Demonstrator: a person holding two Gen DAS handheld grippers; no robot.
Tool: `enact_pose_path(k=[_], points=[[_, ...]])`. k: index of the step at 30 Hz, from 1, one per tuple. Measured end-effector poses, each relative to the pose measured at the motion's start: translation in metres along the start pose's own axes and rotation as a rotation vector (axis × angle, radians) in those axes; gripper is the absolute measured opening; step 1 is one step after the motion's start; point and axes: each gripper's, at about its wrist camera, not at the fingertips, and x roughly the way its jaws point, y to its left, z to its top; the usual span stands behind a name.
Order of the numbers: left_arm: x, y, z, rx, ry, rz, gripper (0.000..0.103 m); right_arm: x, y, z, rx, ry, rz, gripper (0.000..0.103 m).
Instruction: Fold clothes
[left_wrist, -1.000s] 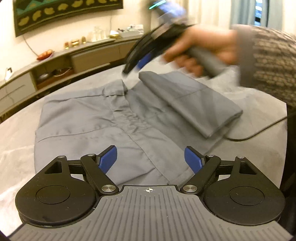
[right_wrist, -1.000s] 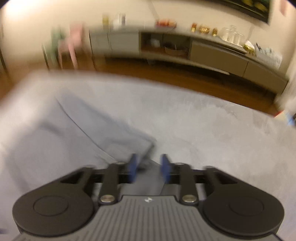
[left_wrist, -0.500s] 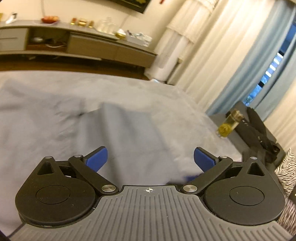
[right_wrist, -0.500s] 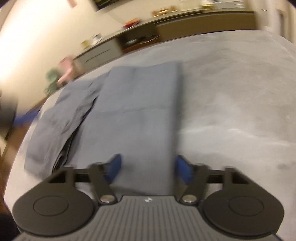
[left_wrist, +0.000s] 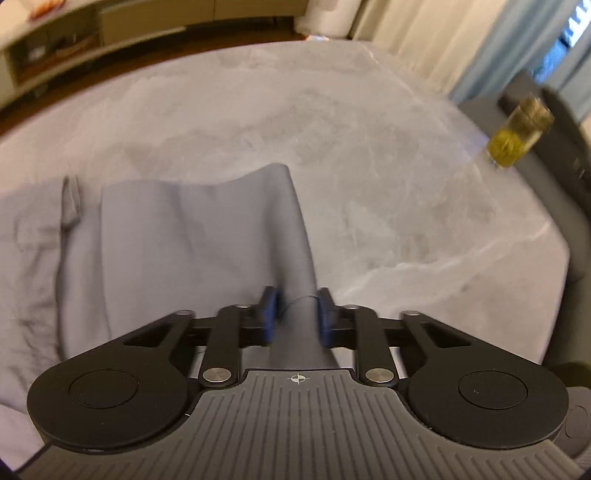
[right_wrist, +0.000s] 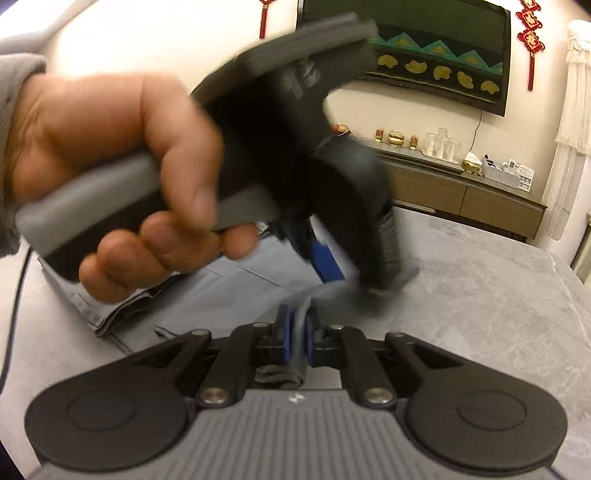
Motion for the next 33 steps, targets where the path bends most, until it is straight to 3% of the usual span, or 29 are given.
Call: enact_pose_path(k=[3, 5, 6, 7, 10, 12, 13, 15, 16, 17, 18, 20, 22, 24, 27, 29, 31, 32, 33], points=[[-0.026, 0.013, -0.002, -0.032, -0.076, -0.024, 0.000, -0.008, -0.005, 0.006, 0.020, -0.053, 0.025, 0.013], [-0.054, 0.029, -0.003, -0.068, -0.141, -0.037, 0.000, -0.028, -0.012, 0.009, 0.049, -0.135, 0.073, 0.031], [-0.075, 0.042, -0.005, -0.093, -0.185, -0.039, 0.000, -0.039, -0.015, 0.011, 0.066, -0.175, 0.104, 0.050], [-0.097, 0.057, -0.008, -0.120, -0.229, -0.039, 0.000, -0.044, -0.019, 0.011, 0.081, -0.187, 0.134, 0.057], [-0.162, 0.132, -0.034, -0.247, -0.332, 0.027, 0.000, -0.047, -0.031, 0.012, 0.120, -0.167, 0.219, 0.057], [-0.179, 0.185, -0.059, -0.335, -0.328, 0.128, 0.000, -0.049, -0.039, 0.012, 0.146, -0.154, 0.275, 0.057], [-0.181, 0.210, -0.073, -0.390, -0.312, 0.193, 0.005, -0.044, -0.039, 0.012, 0.150, -0.128, 0.291, 0.057], [-0.183, 0.249, -0.109, -0.510, -0.307, 0.354, 0.026, -0.026, -0.032, 0.010, 0.142, -0.047, 0.314, 0.057], [-0.186, 0.262, -0.127, -0.553, -0.324, 0.408, 0.038, -0.019, -0.027, 0.009, 0.130, -0.011, 0.332, 0.057], [-0.188, 0.268, -0.143, -0.587, -0.354, 0.409, 0.054, -0.013, -0.022, 0.007, 0.116, 0.017, 0.347, 0.057], [-0.185, 0.270, -0.156, -0.607, -0.358, 0.401, 0.059, -0.007, -0.017, 0.006, 0.103, 0.045, 0.362, 0.057], [-0.178, 0.272, -0.181, -0.643, -0.363, 0.385, 0.059, 0.000, -0.008, 0.001, 0.079, 0.081, 0.375, 0.057], [-0.161, 0.263, -0.193, -0.641, -0.339, 0.361, 0.060, 0.007, 0.000, -0.004, 0.057, 0.112, 0.382, 0.057], [-0.156, 0.250, -0.199, -0.653, -0.373, 0.347, 0.063, 0.013, 0.006, -0.007, 0.042, 0.140, 0.373, 0.057], [-0.141, 0.221, -0.199, -0.644, -0.369, 0.342, 0.064, 0.016, -0.009, -0.006, 0.111, 0.140, 0.256, 0.057], [-0.127, 0.195, -0.198, -0.615, -0.353, 0.343, 0.065, 0.017, -0.040, -0.001, 0.227, 0.136, 0.167, 0.057], [-0.108, 0.155, -0.196, -0.580, -0.334, 0.265, 0.064, 0.015, -0.074, 0.002, 0.344, 0.124, 0.081, 0.057], [-0.097, 0.133, -0.192, -0.550, -0.304, 0.135, 0.063, 0.012, -0.089, 0.003, 0.393, 0.111, 0.043, 0.057], [-0.086, 0.110, -0.188, -0.514, -0.275, -0.006, 0.049, 0.006, -0.102, 0.003, 0.430, 0.089, 0.005, 0.057]])
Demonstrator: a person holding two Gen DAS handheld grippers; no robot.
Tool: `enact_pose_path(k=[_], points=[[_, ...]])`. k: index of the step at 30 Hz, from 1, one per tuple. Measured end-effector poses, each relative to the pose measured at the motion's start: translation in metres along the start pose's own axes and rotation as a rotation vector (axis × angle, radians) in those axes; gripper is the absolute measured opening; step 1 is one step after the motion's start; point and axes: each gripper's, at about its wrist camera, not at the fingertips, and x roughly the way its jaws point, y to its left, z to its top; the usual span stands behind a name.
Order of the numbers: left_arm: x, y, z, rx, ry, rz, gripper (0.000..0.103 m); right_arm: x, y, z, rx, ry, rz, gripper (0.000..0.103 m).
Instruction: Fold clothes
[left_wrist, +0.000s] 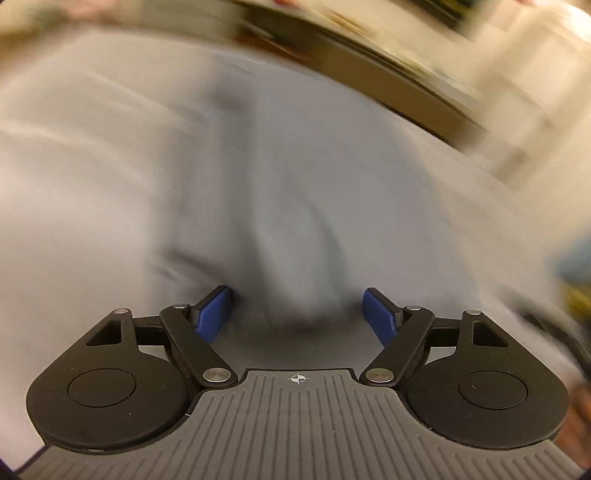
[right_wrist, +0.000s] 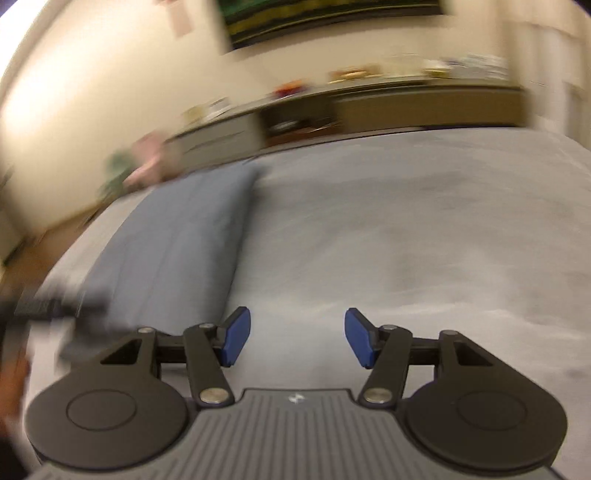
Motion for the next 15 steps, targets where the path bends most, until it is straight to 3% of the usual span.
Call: enact_pose_path(k=[1, 2, 4, 5, 8, 12, 15], points=[[0.009, -0.026, -0.011, 0.035, 0.073, -0.190, 0.033, -0.008, -0.012, 0.004, 0.035, -0.035, -0.031, 0.057], [0.016, -0.050, -0.020, 0.075, 0.126, -0.336, 0.008, -0.015, -0.023, 0.008, 0.070, -0.069, -0.061, 0.057], [0.012, -0.085, -0.030, 0.195, 0.055, -0.229, 0.025, -0.031, -0.038, 0.011, 0.089, -0.114, -0.099, 0.057], [0.009, -0.087, -0.028, 0.200, 0.030, -0.213, 0.034, -0.039, -0.044, 0.011, 0.092, -0.133, -0.114, 0.058], [-0.005, -0.061, -0.001, 0.140, -0.058, -0.187, 0.041, -0.046, -0.038, 0.003, 0.004, -0.144, -0.078, 0.059], [-0.018, -0.012, 0.046, 0.063, -0.205, -0.026, 0.047, -0.036, 0.021, -0.017, -0.217, -0.080, 0.084, 0.053], [-0.002, 0.012, 0.079, 0.038, -0.209, 0.053, 0.047, -0.018, 0.073, -0.030, -0.389, -0.047, 0.146, 0.048]])
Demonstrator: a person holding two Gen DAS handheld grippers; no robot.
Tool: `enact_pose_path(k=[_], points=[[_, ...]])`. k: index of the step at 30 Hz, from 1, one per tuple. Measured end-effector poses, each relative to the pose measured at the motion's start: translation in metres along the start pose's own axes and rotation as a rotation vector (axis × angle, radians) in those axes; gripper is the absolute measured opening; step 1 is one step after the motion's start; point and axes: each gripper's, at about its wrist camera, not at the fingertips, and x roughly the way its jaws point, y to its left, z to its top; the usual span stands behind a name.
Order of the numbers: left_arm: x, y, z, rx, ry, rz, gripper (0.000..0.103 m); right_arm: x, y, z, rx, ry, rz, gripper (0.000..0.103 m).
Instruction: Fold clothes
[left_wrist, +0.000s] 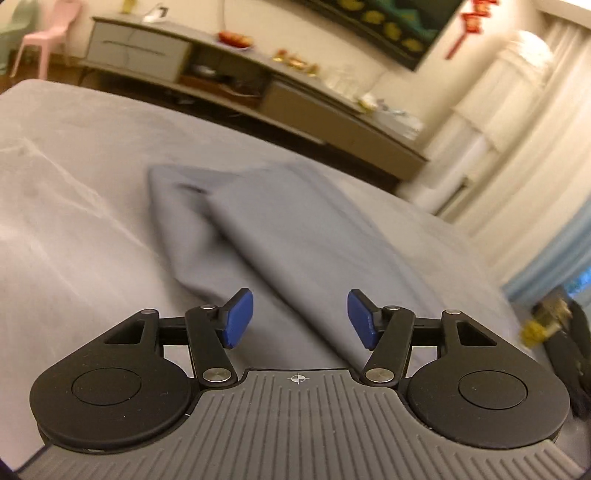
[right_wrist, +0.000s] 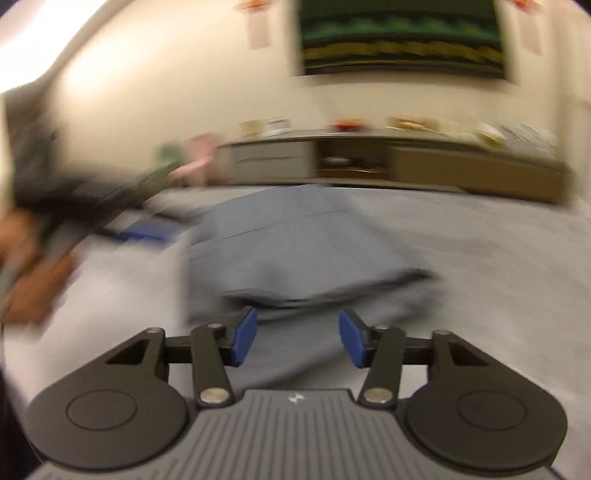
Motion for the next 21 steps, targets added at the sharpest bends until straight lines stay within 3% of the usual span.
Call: enact_pose_path(k=[2, 5, 8, 12, 14, 16, 19, 21], points=[[0.025, 0.009, 0.012, 0.021, 0.030, 0.049, 0.047, 0.020, 0.028, 0.004, -0.096, 0.020, 0.014, 0.045], [0.062, 0.026, 0.029, 0.004, 0.061, 0.098, 0.047, 0.047, 0.036, -0.009, -0.157, 0.120, -0.035, 0.038], [0.074, 0.060, 0.050, -0.111, 0.053, 0.109, 0.045, 0.047, 0.030, -0.008, -0.184, 0.167, -0.070, 0.039], [0.074, 0.083, 0.056, -0.172, 0.041, 0.105, 0.042, 0.042, -0.004, -0.002, -0.200, 0.210, -0.151, 0.039], [0.070, 0.074, 0.041, -0.105, 0.063, 0.111, 0.043, 0.047, -0.034, 0.008, -0.185, 0.246, -0.221, 0.039], [0.063, 0.059, 0.028, -0.022, 0.084, 0.113, 0.045, 0.053, -0.066, 0.015, -0.199, 0.273, -0.361, 0.039], [0.051, 0.056, 0.027, -0.037, 0.104, 0.059, 0.045, 0.057, -0.114, 0.027, -0.157, 0.323, -0.546, 0.030], [0.044, 0.057, 0.034, -0.055, 0.061, 0.031, 0.046, 0.031, -0.112, 0.041, -0.140, 0.235, -0.585, 0.027]])
